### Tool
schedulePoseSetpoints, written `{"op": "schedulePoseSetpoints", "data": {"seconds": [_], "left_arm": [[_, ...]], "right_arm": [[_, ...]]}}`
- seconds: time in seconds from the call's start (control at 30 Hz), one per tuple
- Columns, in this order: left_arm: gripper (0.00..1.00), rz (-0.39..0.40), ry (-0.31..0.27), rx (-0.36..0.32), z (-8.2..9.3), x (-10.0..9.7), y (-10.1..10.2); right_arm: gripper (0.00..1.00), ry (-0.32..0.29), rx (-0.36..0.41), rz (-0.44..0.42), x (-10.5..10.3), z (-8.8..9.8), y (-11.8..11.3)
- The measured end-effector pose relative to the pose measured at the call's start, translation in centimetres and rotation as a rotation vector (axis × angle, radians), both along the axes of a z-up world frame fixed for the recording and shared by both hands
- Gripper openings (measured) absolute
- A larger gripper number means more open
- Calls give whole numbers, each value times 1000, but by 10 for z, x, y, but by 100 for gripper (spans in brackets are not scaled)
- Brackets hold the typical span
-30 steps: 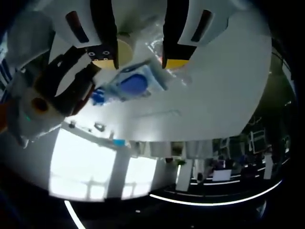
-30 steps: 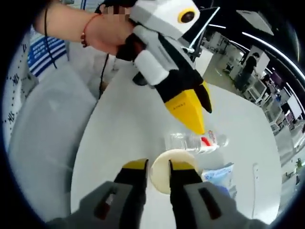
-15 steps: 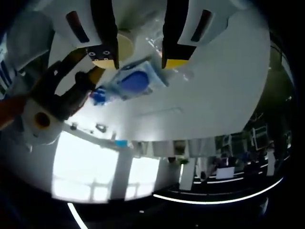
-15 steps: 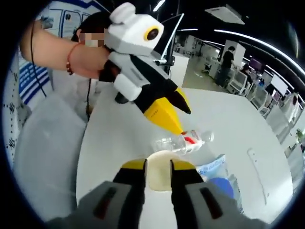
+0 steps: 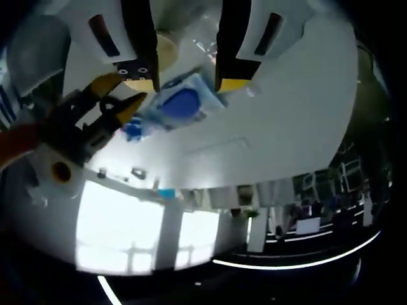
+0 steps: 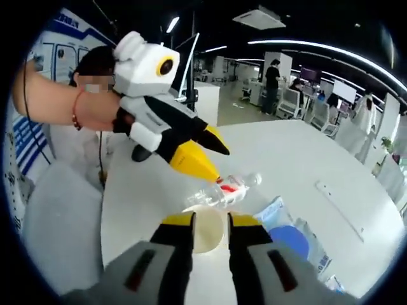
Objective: Arrange the tabletop items into an orderly group along one side of the table until the central work area is clear of visible clutter.
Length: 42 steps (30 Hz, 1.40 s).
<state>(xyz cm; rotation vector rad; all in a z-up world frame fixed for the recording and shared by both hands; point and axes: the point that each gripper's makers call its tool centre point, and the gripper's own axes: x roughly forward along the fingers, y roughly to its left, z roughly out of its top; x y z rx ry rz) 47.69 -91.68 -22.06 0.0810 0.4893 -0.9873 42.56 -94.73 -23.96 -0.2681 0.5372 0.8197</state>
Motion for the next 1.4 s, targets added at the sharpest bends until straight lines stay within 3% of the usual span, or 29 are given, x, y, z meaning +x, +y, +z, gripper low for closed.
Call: {"op": "schedulePoseSetpoints", "data": {"seconds": [0.43,0.73,1.17,1.4], "left_arm": [[31,-50,-19,56,3,19,-21],[31,-72,-17,108,0,33,-33],[26,-63,54,243,-26,57,-50],[27,-73,94,317,-42,66,-60]], "right_arm": [[19,9,79,-220,9,1,-34],[21,46,162,-420,11,-6,-67],[21,131,290,-766,11,-29,-125],[21,170,344,-877,9,-43,-145]]}}
